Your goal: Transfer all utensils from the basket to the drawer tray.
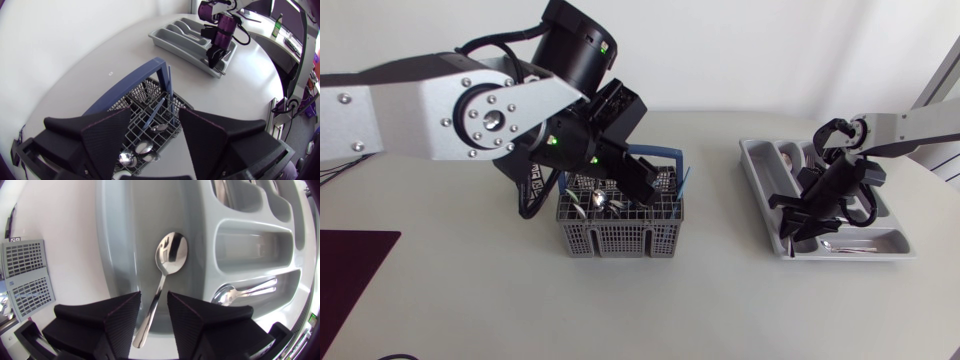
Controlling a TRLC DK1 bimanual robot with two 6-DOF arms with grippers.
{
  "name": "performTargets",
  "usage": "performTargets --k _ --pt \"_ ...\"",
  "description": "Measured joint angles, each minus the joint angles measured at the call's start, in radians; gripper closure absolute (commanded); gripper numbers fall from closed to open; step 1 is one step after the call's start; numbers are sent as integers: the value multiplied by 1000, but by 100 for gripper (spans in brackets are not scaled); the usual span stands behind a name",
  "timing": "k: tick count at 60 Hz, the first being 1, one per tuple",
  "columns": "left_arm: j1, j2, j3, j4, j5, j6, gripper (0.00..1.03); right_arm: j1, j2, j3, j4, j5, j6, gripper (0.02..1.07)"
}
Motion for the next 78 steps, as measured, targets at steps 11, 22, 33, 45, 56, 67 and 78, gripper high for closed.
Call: performTargets --k 11,22,33,45,56,67,78 --pt "0 -2 -6 1 0 0 35 14 17 -22 27 8 26 84" --pt "0 -2 -8 5 0 0 35 17 19 -29 73 41 32 93" --pt "0 -5 -19 8 0 4 35 30 9 -62 127 56 -5 101" --pt "0 -13 -19 8 0 4 35 33 -31 -113 187 78 -48 101" --pt "0 -14 -19 8 0 4 35 31 -100 -151 179 71 -129 101" --pt "0 -14 -19 8 0 4 35 -9 -250 -122 98 5 -275 101" --pt "0 -15 -19 8 0 4 35 -128 -287 -87 40 -72 -558 101"
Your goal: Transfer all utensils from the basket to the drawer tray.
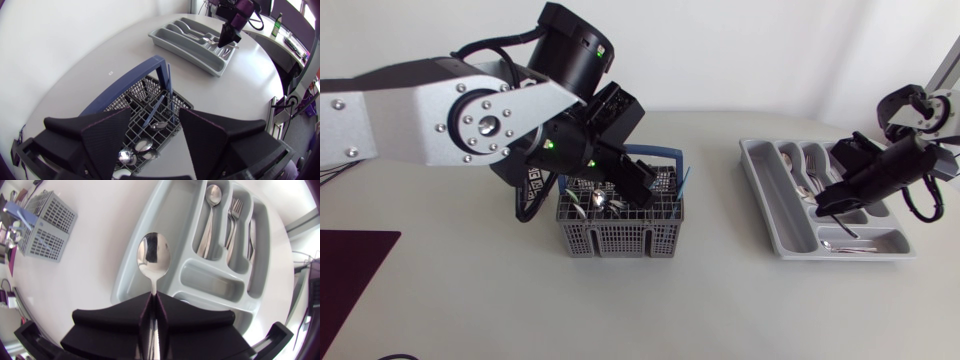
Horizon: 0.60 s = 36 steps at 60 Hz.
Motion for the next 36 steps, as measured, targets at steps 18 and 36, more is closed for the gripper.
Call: performTargets --k 18,36 --pt "-4 0 -2 0 -2 0 35 -212 41 2 -120 -87 -615 101" --pt "-15 0 -5 4 -14 0 35 -279 105 -29 10 -79 -1041 101"
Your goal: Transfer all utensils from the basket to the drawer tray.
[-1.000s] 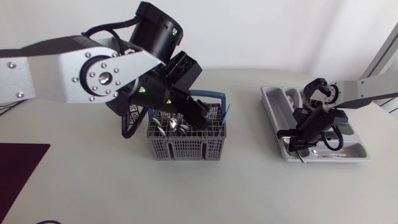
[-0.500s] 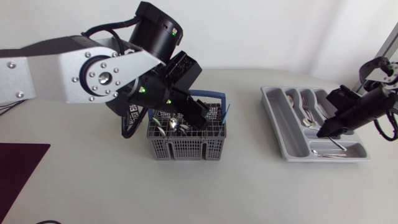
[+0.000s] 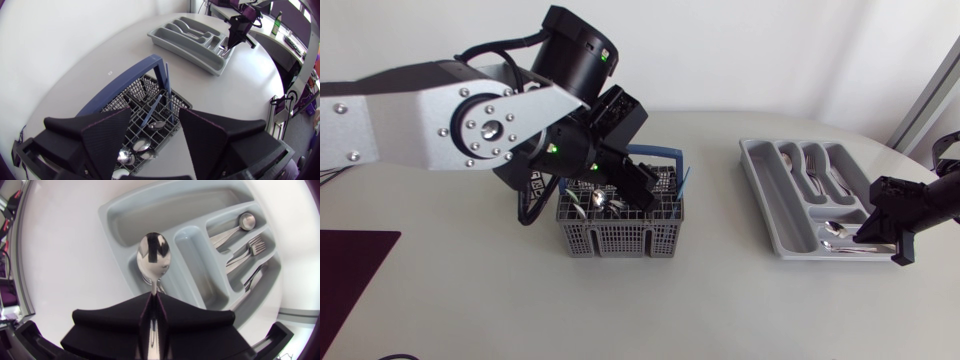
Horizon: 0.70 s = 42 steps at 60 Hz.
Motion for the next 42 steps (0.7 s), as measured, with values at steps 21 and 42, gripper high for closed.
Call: performTargets --k 21,42 --pt "-8 0 -6 1 -3 0 35 -39 66 -75 229 49 -226 87" --pt "-8 -10 -31 43 -5 15 35 -45 16 -87 256 48 -240 40"
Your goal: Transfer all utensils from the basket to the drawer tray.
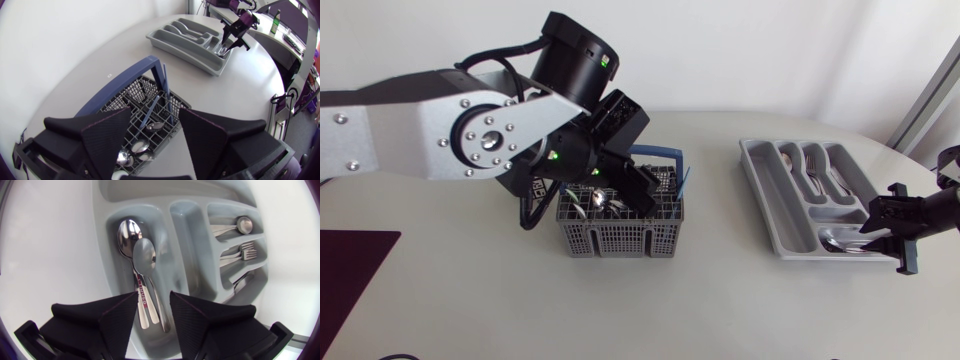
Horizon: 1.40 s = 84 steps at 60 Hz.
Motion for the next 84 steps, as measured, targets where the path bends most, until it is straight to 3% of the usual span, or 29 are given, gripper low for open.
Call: performTargets --k 8,11,13,15,27,40,49,69,84 --pt "0 -11 -36 69 -3 20 34 1 -121 0 -86 -89 27 39" --pt "0 -11 -50 92 -5 30 34 8 -170 0 -103 -116 58 31" --pt "0 -11 -58 105 -6 33 34 15 -201 0 -111 -127 78 18" --pt "0 -11 -69 122 -7 41 34 29 -239 0 -132 -142 102 16" --pt "-39 -11 -161 299 -98 121 33 145 -373 -48 -206 -192 229 16" --pt "-60 17 -190 364 -130 174 33 306 -510 -162 -201 -224 405 16" --pt "-65 64 -190 394 -167 210 34 404 -590 -253 -109 -225 506 16" --pt "-84 132 -190 560 -227 246 71 503 -613 -357 -42 -221 597 16" --pt "-84 135 -194 570 -227 246 79 512 -613 -372 -17 -221 608 16"
